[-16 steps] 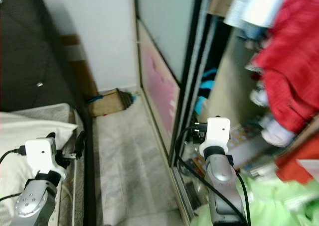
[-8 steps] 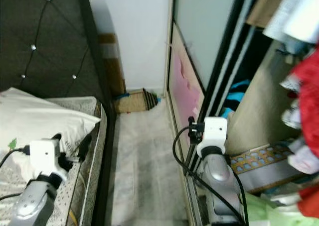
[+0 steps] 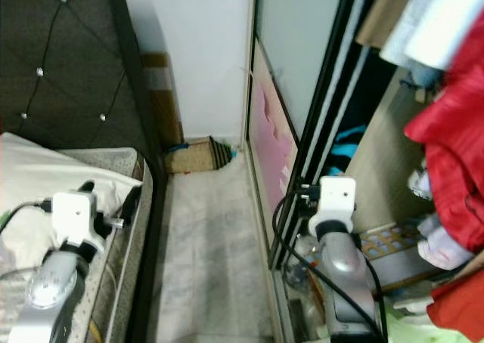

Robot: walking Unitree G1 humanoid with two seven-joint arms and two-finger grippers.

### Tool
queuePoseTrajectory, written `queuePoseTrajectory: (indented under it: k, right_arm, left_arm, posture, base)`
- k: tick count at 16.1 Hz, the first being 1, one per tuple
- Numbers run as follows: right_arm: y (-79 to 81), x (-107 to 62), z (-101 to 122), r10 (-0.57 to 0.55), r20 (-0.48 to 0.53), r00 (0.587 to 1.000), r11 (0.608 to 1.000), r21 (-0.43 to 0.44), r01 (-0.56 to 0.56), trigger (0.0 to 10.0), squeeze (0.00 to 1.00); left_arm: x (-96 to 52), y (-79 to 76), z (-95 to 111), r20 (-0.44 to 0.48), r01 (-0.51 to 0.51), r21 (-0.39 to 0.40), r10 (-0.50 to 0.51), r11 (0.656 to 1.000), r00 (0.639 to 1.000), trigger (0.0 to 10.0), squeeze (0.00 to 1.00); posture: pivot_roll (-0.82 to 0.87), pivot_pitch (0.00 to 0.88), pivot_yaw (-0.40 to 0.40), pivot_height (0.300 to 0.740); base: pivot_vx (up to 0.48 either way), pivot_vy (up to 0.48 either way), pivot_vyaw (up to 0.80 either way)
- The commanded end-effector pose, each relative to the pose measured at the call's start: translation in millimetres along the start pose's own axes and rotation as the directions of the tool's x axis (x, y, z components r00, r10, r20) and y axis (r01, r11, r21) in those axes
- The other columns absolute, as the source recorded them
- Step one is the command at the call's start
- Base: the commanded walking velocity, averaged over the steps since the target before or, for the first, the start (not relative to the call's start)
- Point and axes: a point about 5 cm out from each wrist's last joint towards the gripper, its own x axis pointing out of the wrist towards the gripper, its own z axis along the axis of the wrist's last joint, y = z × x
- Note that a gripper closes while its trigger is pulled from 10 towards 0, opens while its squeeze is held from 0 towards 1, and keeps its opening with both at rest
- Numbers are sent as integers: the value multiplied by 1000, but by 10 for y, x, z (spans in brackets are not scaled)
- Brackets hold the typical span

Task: Clean up the room

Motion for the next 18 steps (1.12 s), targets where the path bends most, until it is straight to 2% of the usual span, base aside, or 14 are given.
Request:
queuePoseTrajectory:
  k: [1, 4, 5, 6, 7, 8, 10, 11, 13, 14, 15, 16, 18]
  right_arm:
    - [63, 30, 14, 20, 6, 1000, 1000, 10, -20, 10000, 0]
    - [74, 50, 14, 32, 9, 999, 999, 10, -32, 10000, 0]
    - [90, 59, 17, 38, 11, 999, 999, 15, -38, 10000, 0]
    - [106, 67, 22, 47, 18, 999, 998, 31, -47, 10000, 0]
    - [115, 67, 25, 49, 18, 999, 998, 29, -49, 10000, 0]
    - [115, 64, 27, 48, 19, 999, 999, 25, -48, 10000, 0]
    - [83, 39, 35, 30, 25, 999, 999, 29, -30, 10000, 0]
    - [78, 31, 36, 28, 25, 999, 999, 28, -28, 10000, 0]
    - [32, 4, 38, 4, 24, 1000, 999, 47, -6, 10000, 0]
    - [14, -9, 24, -5, 12, 1000, 998, 59, 4, 10000, 0]
    - [-6, -18, 16, -16, 3, 1000, 998, 58, 16, 10000, 0]
    - [-14, -21, 14, -22, -1, 1000, 998, 57, 22, 10000, 0]
    - [-1, 1, 3, -12, -12, 1000, 999, 51, 13, 10000, 0]
  left_arm:
    - [60, 57, 12, 11, -5, 8, 5, 1000, 1000, 10000, 0]
    - [233, 80, -12, -12, 40, 25, -40, 999, 999, 10000, 0]
    - [247, 32, -76, -42, 85, 14, -84, 996, 996, 10000, 0]
    - [233, -54, -153, -96, 172, -37, -175, 984, 980, 10000, 0]
    - [230, -67, -162, -67, 161, 53, -157, 986, 985, 10000, 0]
    - [231, -76, -138, -21, 131, 87, -130, 988, 991, 10000, 0]
    - [99, -64, -72, 6, 23, -63, -23, 998, 1000, 10000, 0]
    - [20, -79, -64, 5, 4, -99, -4, 995, 1000, 10000, 0]
    - [-157, -62, -40, 3, -75, -63, 76, 995, 997, 10000, 0]
    - [-237, -4, -91, -30, -121, -125, 118, 985, 993, 10000, 0]
    - [-306, 14, -115, -43, -122, -132, 117, 984, 992, 10000, 0]
    - [-342, -8, -107, -47, -103, -104, 99, 989, 994, 10000, 0]
    - [-332, -85, -50, -46, -68, -31, 66, 997, 997, 10000, 0]
  posture:
    - [-3, 0, -71, 740]
    - [-4, 0, -77, 740]
    - [-4, 0, -77, 740]
    - [-2, 0, -82, 740]
    - [-7, 0, -81, 740]
    - [-13, 0, -79, 740]
    - [-28, 0, -62, 740]
    - [-30, 0, -61, 740]
    - [-31, 0, -61, 740]
    - [-33, 0, -67, 740]
    - [-32, 0, -68, 740]
    - [-32, 0, -68, 740]
    - [-21, 0, -64, 740]
  base:
    - [0, 0, 0]
    - [0, 0, 0]
    - [0, 0, 0]
    - [0, 0, 0]
    - [0, 0, 0]
    - [0, 0, 0]
    - [0, 0, 0]
    - [0, 0, 0]
    - [0, 0, 0]
    - [0, 0, 0]
    - [0, 0, 0]
    - [0, 0, 0]
    - [0, 0, 0]
